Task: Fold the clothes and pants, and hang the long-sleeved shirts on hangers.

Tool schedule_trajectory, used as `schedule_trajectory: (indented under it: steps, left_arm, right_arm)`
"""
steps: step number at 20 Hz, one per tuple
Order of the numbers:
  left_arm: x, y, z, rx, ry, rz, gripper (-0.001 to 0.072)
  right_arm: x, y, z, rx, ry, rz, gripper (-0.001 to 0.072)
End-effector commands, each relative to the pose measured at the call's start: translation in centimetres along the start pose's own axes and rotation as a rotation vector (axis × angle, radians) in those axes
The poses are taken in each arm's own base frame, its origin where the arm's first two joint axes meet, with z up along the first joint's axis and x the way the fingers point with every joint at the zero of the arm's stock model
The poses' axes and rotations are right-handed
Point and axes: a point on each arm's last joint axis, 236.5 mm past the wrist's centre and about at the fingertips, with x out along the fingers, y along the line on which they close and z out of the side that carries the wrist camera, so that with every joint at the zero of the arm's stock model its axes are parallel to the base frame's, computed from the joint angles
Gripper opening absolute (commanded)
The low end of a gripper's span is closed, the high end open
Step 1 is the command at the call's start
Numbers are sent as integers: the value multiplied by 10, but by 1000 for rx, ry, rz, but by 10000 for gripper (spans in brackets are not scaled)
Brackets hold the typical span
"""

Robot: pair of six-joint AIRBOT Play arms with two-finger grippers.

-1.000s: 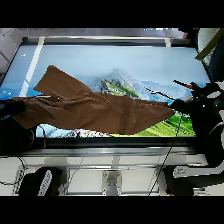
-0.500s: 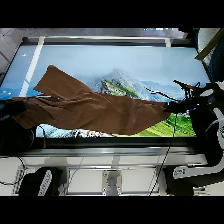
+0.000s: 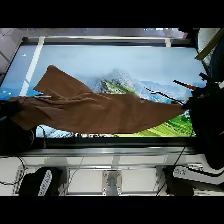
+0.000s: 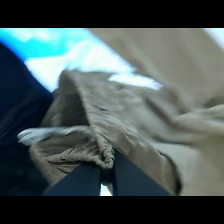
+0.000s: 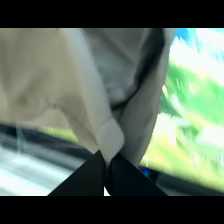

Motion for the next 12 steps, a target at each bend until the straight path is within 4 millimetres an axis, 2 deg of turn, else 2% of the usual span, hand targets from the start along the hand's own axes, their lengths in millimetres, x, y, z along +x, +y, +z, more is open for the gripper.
schedule_trajectory:
  steps: [1,3,6,7,8,10,11,12]
  left_arm:
    - [-9,58,-36,25,159,235,26]
    - [-14,77,-48,-9,204,297,25]
    - [-6,83,-69,-30,268,317,26]
    - [1,83,-81,-22,303,318,26]
    - [10,82,-97,-12,344,318,25]
    - [27,81,-122,12,400,315,26]
    - [35,80,-133,23,416,311,26]
    - [40,79,-140,30,427,308,26]
  right_arm:
    - [-9,-9,-66,104,68,-18,12]
    - [8,-21,-109,185,89,-35,12]
    - [44,-33,-187,293,252,-53,12]
    - [52,-42,-206,307,300,-92,12]
    - [57,-52,-214,328,313,-138,12]
    - [60,-66,-206,393,261,-202,14]
    - [59,-67,-200,408,235,-203,120]
    - [56,-69,-196,409,223,-209,372]
